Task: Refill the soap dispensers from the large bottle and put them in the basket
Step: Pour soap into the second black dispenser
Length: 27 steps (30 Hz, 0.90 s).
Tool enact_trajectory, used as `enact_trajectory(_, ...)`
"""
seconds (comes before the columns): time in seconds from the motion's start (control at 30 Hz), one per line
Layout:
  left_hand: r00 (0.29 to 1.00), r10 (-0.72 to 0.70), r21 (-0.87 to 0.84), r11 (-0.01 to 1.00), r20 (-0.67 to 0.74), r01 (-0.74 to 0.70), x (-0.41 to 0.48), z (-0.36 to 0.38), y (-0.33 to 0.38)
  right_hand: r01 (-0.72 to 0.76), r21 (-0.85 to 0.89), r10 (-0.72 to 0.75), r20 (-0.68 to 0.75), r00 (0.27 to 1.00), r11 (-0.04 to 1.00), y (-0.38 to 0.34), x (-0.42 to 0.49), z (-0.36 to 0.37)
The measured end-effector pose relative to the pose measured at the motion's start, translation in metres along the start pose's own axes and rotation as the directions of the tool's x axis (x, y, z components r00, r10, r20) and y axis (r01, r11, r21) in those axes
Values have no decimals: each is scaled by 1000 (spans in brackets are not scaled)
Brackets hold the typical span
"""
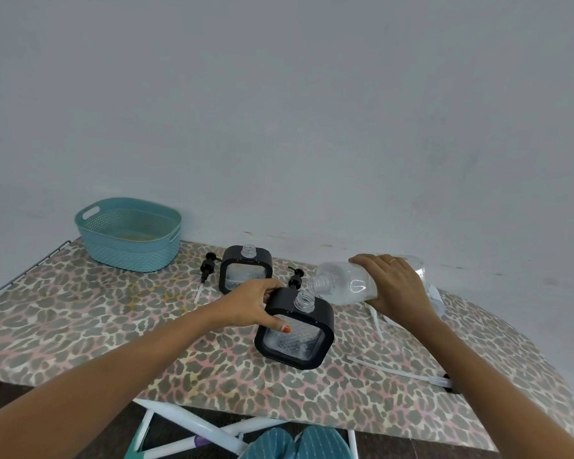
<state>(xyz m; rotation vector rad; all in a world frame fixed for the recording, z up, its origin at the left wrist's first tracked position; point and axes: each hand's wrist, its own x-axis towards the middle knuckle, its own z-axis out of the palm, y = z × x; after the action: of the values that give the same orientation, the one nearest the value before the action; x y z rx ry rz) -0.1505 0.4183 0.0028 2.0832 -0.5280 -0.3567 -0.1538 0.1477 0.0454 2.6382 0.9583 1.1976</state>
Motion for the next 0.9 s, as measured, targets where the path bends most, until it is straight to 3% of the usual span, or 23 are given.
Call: enact_trajectory(0.9, 1000, -13, 17, 1000, -8, 13, 4, 1, 0, 23, -27, -22, 17, 1000, 999, 3, 3, -3)
